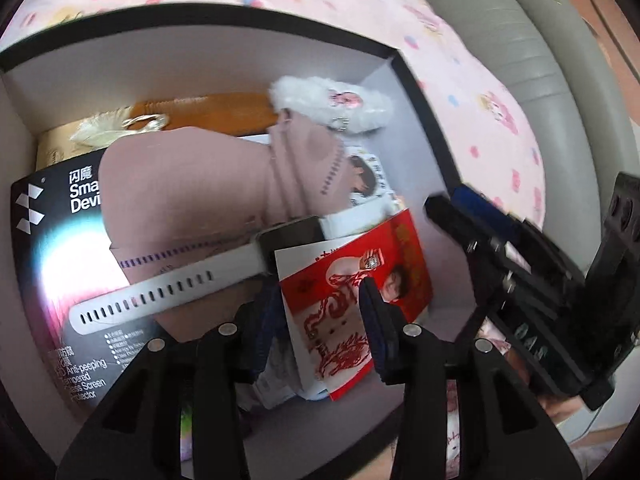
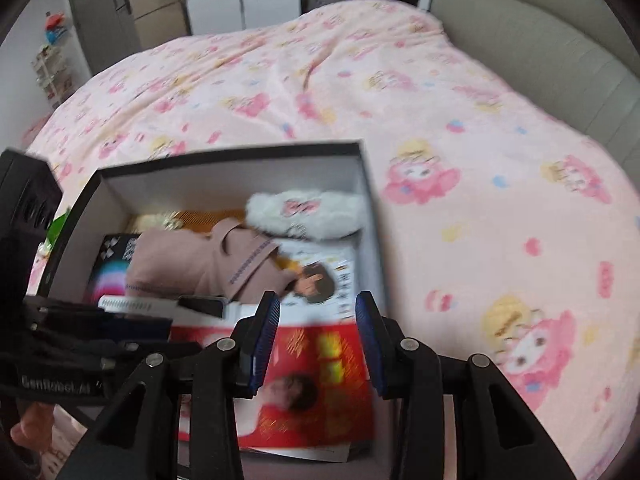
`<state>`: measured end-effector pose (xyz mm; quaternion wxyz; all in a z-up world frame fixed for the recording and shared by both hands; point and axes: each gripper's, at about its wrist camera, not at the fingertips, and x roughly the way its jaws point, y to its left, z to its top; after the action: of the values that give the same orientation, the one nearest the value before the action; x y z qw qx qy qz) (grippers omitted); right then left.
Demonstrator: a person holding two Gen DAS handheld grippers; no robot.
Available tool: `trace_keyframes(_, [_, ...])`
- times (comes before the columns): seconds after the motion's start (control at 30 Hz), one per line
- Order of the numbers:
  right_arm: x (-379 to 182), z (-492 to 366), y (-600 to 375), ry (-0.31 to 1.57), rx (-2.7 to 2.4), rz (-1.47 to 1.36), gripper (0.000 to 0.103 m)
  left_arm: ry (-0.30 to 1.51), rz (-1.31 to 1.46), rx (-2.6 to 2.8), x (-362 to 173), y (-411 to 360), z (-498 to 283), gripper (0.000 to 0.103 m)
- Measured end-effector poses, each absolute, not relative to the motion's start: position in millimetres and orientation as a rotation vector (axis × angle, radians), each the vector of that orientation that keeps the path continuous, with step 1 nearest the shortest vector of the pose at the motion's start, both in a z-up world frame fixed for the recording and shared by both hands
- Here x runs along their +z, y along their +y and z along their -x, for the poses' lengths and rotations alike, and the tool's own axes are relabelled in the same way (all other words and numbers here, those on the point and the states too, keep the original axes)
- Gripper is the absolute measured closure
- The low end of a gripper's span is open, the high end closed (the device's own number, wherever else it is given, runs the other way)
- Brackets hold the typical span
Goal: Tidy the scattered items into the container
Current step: 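Lower the red card into the box and open the left gripper, then withdraw the left gripper from the box toward the black frame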
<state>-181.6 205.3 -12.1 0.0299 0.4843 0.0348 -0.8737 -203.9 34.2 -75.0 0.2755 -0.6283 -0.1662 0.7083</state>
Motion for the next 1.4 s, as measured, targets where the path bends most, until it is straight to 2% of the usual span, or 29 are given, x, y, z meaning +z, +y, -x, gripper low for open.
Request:
trace_keyframes(0.1, [-2,179,204,0.123,-2.720,-1.417,0.067,-0.453,1.662,1.937,-65,29,202,0.063])
trace_keyframes(0.27, [-18,187,202,0.099,-2.643,-1.506,0.067,-0.449,1.710,1.905,-73,34,196,0.063])
trace_keyframes(0.33, [-22,187,198,0.104,-2.622,-1.526,0.067,-0.451,1.660,1.956,-70,38,196,0.058])
trace_keyframes(0.4, [-20,185,195,0.106,-2.632,-1.522,0.067,-0.419,1.625,2.002,-64,40,197,0.058])
trace_keyframes(0.53, [-17,182,191,0.132,-2.641,-1.480,0.067,-0.478,1.645,1.992,-67,36,207,0.058])
trace_keyframes(0.8, [-20,184,190,0.139,-2.635,-1.496,0.067,-0.364,1.731,1.947,-80,67,208,0.057])
trace_keyframes(0.9, [-18,181,188,0.134,-2.637,-1.490,0.067,-0.395,1.700,1.989,-70,61,208,0.057])
trace_keyframes(1.07, [-12,167,193,0.057,-2.669,-1.465,0.067,-0.253,1.601,2.201,-40,61,196,0.057])
trace_keyframes(1.17, [-6,155,193,0.047,-2.693,-1.453,0.067,-0.206,1.518,2.264,-23,62,186,0.053])
trace_keyframes(1.4, [33,113,192,-0.007,-2.754,-1.361,0.067,-0.098,1.379,2.411,26,58,137,0.052])
